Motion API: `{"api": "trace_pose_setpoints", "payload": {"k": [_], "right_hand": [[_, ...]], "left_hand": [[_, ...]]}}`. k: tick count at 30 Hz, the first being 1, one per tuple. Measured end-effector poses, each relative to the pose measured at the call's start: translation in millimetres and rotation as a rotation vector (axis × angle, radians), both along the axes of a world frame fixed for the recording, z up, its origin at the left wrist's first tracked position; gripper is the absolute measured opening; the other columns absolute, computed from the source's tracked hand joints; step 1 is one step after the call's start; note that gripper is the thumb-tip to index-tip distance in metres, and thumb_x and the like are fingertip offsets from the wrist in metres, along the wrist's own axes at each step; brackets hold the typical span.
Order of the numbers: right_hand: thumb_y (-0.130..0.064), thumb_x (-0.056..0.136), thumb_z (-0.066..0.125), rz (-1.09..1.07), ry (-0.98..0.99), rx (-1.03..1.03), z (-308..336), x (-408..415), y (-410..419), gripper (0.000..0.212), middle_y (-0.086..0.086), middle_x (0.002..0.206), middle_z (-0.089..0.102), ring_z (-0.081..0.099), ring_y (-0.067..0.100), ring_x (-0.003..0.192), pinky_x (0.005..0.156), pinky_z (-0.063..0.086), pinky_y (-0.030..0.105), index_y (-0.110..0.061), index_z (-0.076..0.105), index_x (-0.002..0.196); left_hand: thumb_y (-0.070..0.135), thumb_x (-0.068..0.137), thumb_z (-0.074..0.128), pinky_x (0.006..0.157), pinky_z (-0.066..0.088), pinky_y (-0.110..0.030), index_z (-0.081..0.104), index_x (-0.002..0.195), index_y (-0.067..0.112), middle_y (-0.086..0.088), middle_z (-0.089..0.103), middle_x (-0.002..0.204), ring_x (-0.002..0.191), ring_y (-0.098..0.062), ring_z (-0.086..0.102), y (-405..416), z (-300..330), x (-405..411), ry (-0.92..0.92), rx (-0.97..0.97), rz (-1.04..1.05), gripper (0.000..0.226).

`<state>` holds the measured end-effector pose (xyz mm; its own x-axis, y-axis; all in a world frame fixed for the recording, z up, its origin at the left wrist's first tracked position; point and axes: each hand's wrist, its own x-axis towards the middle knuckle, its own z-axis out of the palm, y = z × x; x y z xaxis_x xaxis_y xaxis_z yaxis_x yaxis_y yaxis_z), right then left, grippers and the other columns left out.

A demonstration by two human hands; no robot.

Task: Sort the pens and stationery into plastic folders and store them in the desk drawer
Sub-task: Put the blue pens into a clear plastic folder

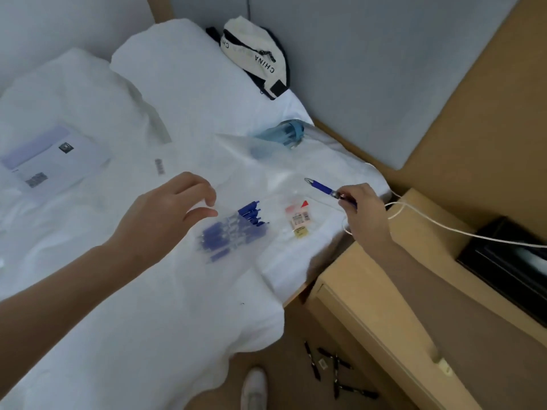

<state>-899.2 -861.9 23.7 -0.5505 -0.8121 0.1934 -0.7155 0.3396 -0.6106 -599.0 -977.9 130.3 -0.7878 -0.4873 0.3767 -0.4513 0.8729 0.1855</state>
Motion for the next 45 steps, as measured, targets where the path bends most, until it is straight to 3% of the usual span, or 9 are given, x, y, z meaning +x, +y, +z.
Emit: {"api": "trace_pose_setpoints", "payload": {"k": [4, 8, 15, 20, 24, 29, 32, 38, 45], "right_hand": [[-0.007, 0.091, 0.058, 0.118, 0.011, -0.016, 28.1, 2.0, 57.3, 0.021, 0.010, 0.106, 0.059, 0.058, 0.023, 0.094, 0.081, 0.043, 0.028, -0.008, 0.065, 0.110], [-0.006, 0.089, 0.058, 0.277, 0.020, 0.083, 37.7, -1.2, 108.5, 0.020, 0.007, 0.101, 0.059, 0.058, 0.024, 0.091, 0.080, 0.045, 0.037, -0.011, 0.067, 0.106], [-0.014, 0.096, 0.049, 0.494, 0.165, 0.370, 18.2, 15.5, 189.5, 0.023, 0.002, 0.111, 0.055, 0.054, 0.021, 0.101, 0.076, 0.039, 0.031, -0.015, 0.062, 0.115], [-0.002, 0.067, 0.078, 0.445, 0.245, 0.353, -10.6, 32.8, 229.9, 0.025, 0.003, 0.078, 0.062, 0.060, 0.023, 0.074, 0.064, 0.040, 0.028, -0.014, 0.071, 0.088], [-0.014, 0.096, 0.049, 0.393, 0.203, 0.410, -41.1, 41.5, 250.5, 0.025, 0.004, 0.108, 0.058, 0.049, 0.022, 0.102, 0.087, 0.035, 0.031, -0.013, 0.060, 0.117], [-0.014, 0.097, 0.040, 0.335, 0.158, 0.452, -64.3, 55.5, 256.4, 0.029, 0.003, 0.116, 0.055, 0.047, 0.021, 0.107, 0.092, 0.034, 0.028, -0.015, 0.053, 0.124], [-0.011, 0.094, 0.047, 0.338, 0.181, 0.453, -71.1, 61.9, 255.8, 0.028, 0.004, 0.115, 0.058, 0.051, 0.023, 0.107, 0.092, 0.037, 0.031, -0.013, 0.057, 0.120], [-0.017, 0.054, 0.086, 0.402, 0.226, 0.478, -83.8, 69.3, 247.8, 0.035, -0.012, 0.075, 0.062, 0.058, 0.010, 0.070, 0.063, 0.044, 0.019, -0.028, 0.068, 0.083], [-0.001, 0.072, 0.072, 0.374, 0.138, 0.348, -79.2, 61.7, 255.1, 0.028, 0.006, 0.094, 0.065, 0.061, 0.025, 0.082, 0.071, 0.049, 0.034, -0.012, 0.068, 0.097]], "left_hand": [[0.043, 0.086, 0.049, 0.058, 0.050, -0.032, 0.061, 0.088, 0.016, 0.007, 0.057, 0.099, 0.072, -0.017, 0.057, 57.6, 2.5, -21.5, 0.063, 0.013, -0.054, 0.030], [0.042, 0.086, 0.045, 0.061, 0.054, -0.032, 0.051, 0.092, 0.025, 0.011, 0.048, 0.102, 0.080, -0.012, 0.051, 120.6, -2.8, -46.9, 0.086, 0.035, -0.141, 0.019], [0.033, 0.087, 0.048, 0.048, 0.052, -0.030, 0.047, 0.091, 0.026, 0.011, 0.050, 0.102, 0.062, -0.018, 0.062, 205.9, -10.8, -79.5, 0.025, 0.060, -0.381, 0.008], [0.030, 0.087, 0.049, 0.050, 0.049, -0.022, 0.048, 0.094, 0.026, 0.007, 0.053, 0.103, 0.062, -0.013, 0.062, 227.7, -18.8, -87.3, 0.006, 0.077, -0.544, 0.008], [0.028, 0.086, 0.048, 0.050, 0.049, -0.019, 0.047, 0.094, 0.026, 0.009, 0.049, 0.106, 0.064, -0.011, 0.063, 231.0, -27.2, -84.7, -0.036, 0.074, -0.612, 0.009], [0.029, 0.083, 0.049, 0.050, 0.052, -0.019, 0.047, 0.094, 0.025, 0.006, 0.053, 0.106, 0.072, -0.012, 0.065, 227.9, -39.6, -77.1, -0.086, 0.087, -0.675, 0.012], [0.028, 0.083, 0.055, 0.052, 0.052, -0.018, 0.049, 0.096, 0.026, 0.002, 0.060, 0.104, 0.075, -0.013, 0.065, 223.9, -45.9, -71.9, -0.119, 0.090, -0.715, 0.014], [0.027, 0.083, 0.051, 0.050, 0.054, -0.023, 0.050, 0.095, 0.024, -0.003, 0.064, 0.102, 0.075, -0.014, 0.064, 221.4, -53.0, -70.8, -0.111, 0.106, -0.731, 0.012], [0.030, 0.087, 0.050, 0.052, 0.053, -0.020, 0.049, 0.090, 0.025, 0.000, 0.062, 0.102, 0.077, -0.008, 0.060, 218.3, -61.4, -71.1, -0.077, 0.138, -0.690, 0.007]]}}
